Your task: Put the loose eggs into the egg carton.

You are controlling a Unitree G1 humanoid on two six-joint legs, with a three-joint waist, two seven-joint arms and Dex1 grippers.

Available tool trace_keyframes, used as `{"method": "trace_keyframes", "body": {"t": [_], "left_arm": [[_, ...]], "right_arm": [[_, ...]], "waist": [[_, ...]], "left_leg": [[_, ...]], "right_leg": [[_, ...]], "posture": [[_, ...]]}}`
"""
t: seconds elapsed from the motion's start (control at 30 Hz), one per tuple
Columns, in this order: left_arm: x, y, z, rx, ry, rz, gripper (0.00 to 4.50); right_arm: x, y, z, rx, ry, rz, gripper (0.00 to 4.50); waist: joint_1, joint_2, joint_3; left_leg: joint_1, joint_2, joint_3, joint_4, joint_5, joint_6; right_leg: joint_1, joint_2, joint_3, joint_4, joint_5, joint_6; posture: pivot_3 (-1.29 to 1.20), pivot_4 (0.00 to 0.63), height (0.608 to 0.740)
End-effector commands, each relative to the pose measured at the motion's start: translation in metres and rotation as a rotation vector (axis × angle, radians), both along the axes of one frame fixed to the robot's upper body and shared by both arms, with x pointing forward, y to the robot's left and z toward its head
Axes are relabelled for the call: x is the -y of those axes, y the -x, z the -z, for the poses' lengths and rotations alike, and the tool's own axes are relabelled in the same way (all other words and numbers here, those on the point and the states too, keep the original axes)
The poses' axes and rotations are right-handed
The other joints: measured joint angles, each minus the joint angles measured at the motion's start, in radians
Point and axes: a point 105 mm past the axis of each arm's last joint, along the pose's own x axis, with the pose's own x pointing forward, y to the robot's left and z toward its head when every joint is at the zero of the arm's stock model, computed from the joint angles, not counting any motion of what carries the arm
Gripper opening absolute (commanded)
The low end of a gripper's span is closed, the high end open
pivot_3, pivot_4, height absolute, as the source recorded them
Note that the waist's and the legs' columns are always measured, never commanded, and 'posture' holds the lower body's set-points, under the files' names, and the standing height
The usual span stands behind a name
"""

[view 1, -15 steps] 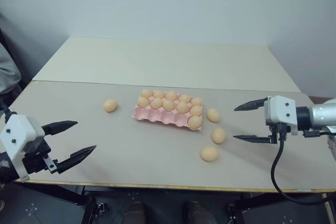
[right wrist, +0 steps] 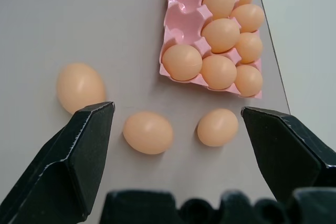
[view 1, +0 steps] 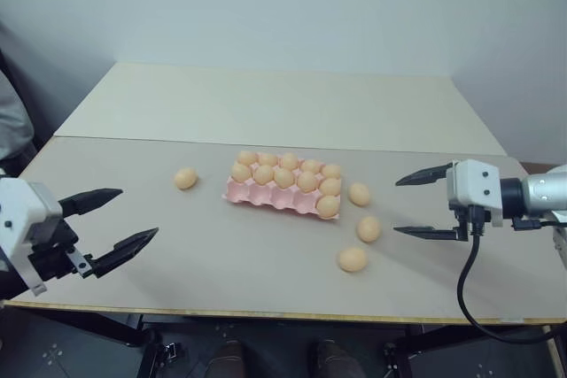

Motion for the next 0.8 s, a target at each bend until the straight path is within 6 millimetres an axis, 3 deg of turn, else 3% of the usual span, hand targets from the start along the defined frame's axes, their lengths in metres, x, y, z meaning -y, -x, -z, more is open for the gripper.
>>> {"method": "trace_keyframes", "body": {"t": [0.03, 0.13, 0.27, 0.47, 0.6, 0.8], "left_arm": [[-0.003, 0.000, -0.004, 0.028, -0.031, -0.022, 4.48], [-0.008, -0.005, -0.002, 0.045, -0.038, -0.070, 4.48], [-0.028, -0.024, -0.001, 0.126, -0.068, -0.268, 4.48], [-0.042, -0.051, 0.004, 0.151, -0.007, -0.465, 4.48], [-0.045, -0.074, 0.006, 0.160, 0.057, -0.514, 4.48], [-0.039, -0.123, 0.025, 0.108, 0.105, -0.538, 4.48]], "right_arm": [[0.001, 0.000, -0.011, 0.042, 0.006, -0.004, 4.50], [0.001, 0.000, -0.012, 0.044, 0.003, -0.006, 4.50], [-0.002, -0.003, -0.015, 0.062, -0.007, -0.009, 4.50], [-0.011, -0.005, -0.024, 0.110, -0.045, -0.018, 4.50], [-0.022, -0.006, -0.026, 0.134, -0.087, -0.020, 4.50], [-0.041, -0.005, -0.030, 0.161, -0.142, -0.038, 4.50]], "waist": [[0.000, 0.000, 0.000], [0.000, 0.000, 0.000], [0.001, 0.000, 0.000], [0.003, 0.000, 0.000], [0.003, 0.000, 0.000], [0.003, 0.000, 0.000]], "left_leg": [[0.000, 0.000, 0.000, 0.000, 0.000, 0.000], [0.000, 0.000, 0.000, 0.000, 0.000, 0.000], [0.000, 0.000, 0.000, 0.000, 0.000, 0.000], [0.000, 0.000, 0.000, 0.000, 0.000, 0.001], [0.000, 0.000, 0.000, 0.000, 0.001, 0.001], [0.000, -0.001, 0.000, 0.000, 0.001, 0.001]], "right_leg": [[0.000, 0.000, 0.000, 0.000, 0.000, 0.000], [0.000, 0.000, 0.000, 0.000, 0.000, 0.000], [0.000, 0.000, 0.000, 0.000, 0.000, 0.000], [0.001, 0.000, 0.000, 0.000, 0.000, 0.000], [0.001, 0.001, 0.000, 0.001, 0.001, 0.001], [0.001, 0.001, 0.000, 0.000, 0.005, 0.006]], "posture": [[0.00, 0.150, 0.740], [0.00, 0.150, 0.740], [0.00, 0.150, 0.740], [0.00, 0.150, 0.740], [0.00, 0.150, 0.740], [0.00, 0.150, 0.740]]}}
